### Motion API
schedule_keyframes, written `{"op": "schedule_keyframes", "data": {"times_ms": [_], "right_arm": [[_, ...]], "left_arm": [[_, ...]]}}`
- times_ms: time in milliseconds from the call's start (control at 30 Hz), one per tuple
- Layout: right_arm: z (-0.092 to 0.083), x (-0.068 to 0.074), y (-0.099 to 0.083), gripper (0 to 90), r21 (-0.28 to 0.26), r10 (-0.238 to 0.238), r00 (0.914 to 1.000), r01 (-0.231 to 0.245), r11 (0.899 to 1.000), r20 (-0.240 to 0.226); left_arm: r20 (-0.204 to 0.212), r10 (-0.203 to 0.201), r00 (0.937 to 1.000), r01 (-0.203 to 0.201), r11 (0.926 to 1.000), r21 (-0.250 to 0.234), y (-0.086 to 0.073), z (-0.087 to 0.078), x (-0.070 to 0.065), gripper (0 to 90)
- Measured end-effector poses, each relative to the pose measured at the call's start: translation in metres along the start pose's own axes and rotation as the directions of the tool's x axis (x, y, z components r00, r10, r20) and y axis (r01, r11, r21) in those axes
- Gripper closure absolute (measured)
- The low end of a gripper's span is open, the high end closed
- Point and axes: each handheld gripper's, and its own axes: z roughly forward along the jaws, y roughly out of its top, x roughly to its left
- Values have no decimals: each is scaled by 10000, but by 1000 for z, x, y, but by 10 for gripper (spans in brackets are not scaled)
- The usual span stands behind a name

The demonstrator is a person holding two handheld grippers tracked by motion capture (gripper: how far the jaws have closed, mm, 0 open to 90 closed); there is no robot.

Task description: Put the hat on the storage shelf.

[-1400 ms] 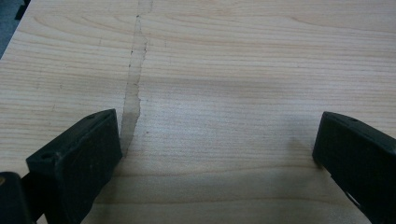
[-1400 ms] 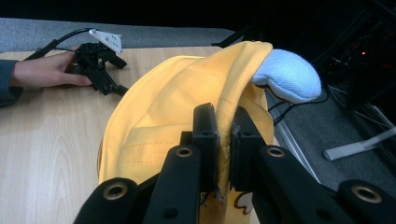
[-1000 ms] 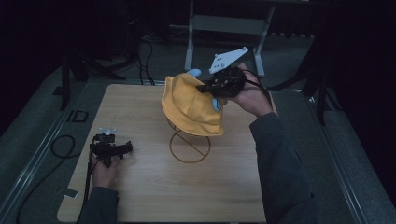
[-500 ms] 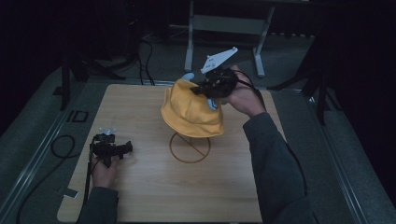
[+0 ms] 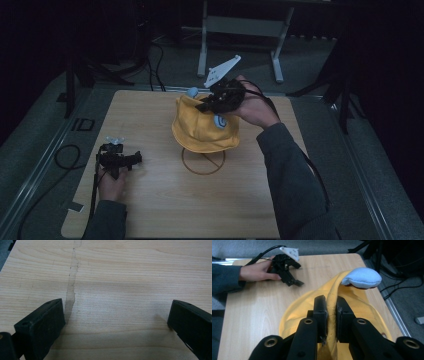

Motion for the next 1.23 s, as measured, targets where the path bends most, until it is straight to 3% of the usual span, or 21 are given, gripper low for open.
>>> {"op": "schedule_keyframes", "data": {"times_ms": [67, 133, 300, 467, 533, 600, 700, 800, 900, 967, 1067, 1133, 1233], "right_arm": [[5, 2, 3, 810, 196, -158, 9999, 158, 9997, 25], [8, 2, 4, 800, 407, -208, 9989, 191, 9990, 429], [5, -5, 0, 785, 517, 188, 9908, -259, 9983, 1342], [1, -10, -8, 789, 838, 394, 9872, -528, 9951, 1546], [0, -10, -9, 777, 807, 488, 9898, -600, 9949, 1340], [0, -9, -9, 703, 757, 483, 9873, -603, 9953, 1510], [-4, -8, -8, 511, 116, 734, 9858, -760, 9970, 1509], [-9, -11, -7, 401, -286, 1077, 9809, -1044, 9941, 1622], [-16, -13, -8, 314, -585, 1461, 9697, -1372, 9888, 1957], [-20, -14, -9, 277, -691, 1649, 9612, -1532, 9858, 2211], [-24, -15, -12, 231, -772, 1795, 9553, -1658, 9831, 2347], [-26, -15, -14, 224, -762, 1889, 9531, -1756, 9815, 2364], [-31, -16, -20, 235, -605, 2070, 9421, -1981, 9783, 2637]], "left_arm": [[1, 3, 10000, -3, 10000, 0, 0, 0, 0, 11], [2, 39, 10000, -39, 10000, 25, 0, 0, 0, 12], [-2, 12, 10000, -12, 10000, 0, 0, 0, 0, 12], [1, 8, 10000, -8, 10000, 4, 0, 0, 0, 12], [-1, 11, 10000, -11, 10000, 5, 0, 0, 0, 11], [0, 9, 10000, -9, 10000, 5, 0, 0, 0, 11], [1, 6, 10000, -6, 10000, 3, 0, 0, 0, 11], [-2, 9, 10000, -9, 10000, 5, 0, 0, 0, 11], [3, 7, 10000, -7, 10000, 6, 0, 0, 0, 11], [1, 3, 10000, -3, 10000, 4, 0, 0, 0, 12], [0, 7, 10000, -7, 10000, 3, 0, 0, 0, 12], [1, 6, 10000, -6, 10000, 1, 0, 0, 0, 11], [3, -17, 10000, 17, 10000, -16, 0, 0, 0, 11]]}}
